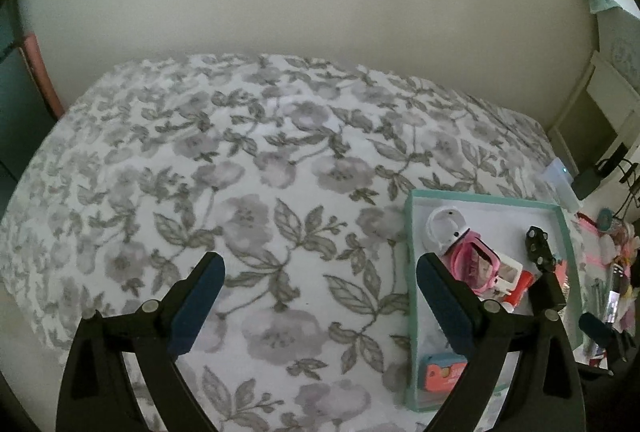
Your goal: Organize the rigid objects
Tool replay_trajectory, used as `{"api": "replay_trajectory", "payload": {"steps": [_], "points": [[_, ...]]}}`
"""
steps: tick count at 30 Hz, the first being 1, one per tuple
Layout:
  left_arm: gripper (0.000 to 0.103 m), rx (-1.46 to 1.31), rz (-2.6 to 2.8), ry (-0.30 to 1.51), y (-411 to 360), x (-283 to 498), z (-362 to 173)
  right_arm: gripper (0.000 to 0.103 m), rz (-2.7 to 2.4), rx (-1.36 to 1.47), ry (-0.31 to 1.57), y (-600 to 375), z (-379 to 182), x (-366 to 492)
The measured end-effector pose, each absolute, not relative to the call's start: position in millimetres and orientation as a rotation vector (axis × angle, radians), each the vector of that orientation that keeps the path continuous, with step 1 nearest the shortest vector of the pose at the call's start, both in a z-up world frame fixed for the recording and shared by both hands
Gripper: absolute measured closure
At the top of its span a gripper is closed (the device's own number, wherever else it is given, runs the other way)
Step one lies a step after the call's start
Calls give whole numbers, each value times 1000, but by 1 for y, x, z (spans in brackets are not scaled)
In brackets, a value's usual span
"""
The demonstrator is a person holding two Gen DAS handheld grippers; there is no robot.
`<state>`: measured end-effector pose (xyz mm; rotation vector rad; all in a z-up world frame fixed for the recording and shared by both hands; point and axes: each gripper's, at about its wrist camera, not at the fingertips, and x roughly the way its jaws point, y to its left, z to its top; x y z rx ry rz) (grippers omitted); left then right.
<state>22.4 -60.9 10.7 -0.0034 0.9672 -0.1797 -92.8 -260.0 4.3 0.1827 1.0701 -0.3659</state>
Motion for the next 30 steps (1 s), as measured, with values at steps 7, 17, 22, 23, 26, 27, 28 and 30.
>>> {"api": "replay_trajectory", "payload": {"steps": [7,17,22,23,26,27,28,30], "points": [[6,26,-153,947,-53,12,18,0,-360,204,1061,-254,6,-102],[6,58,-138,965,-51,1,21,0,-354,207,1020,-249,15,-110],[6,58,-144,970,-49,-5,22,0,-352,187,1010,-244,18,-113],[6,59,-139,970,-49,-6,23,0,-350,181,1011,-243,19,-112],[6,69,-134,974,-49,-7,23,0,-349,173,1014,-242,19,-112],[6,71,-135,978,-50,-7,23,0,-348,172,1016,-242,19,-111],[6,73,-136,983,-50,-7,22,0,-347,172,1016,-242,19,-111],[6,77,-142,996,-51,-6,20,0,-349,172,1016,-241,19,-111]]}}
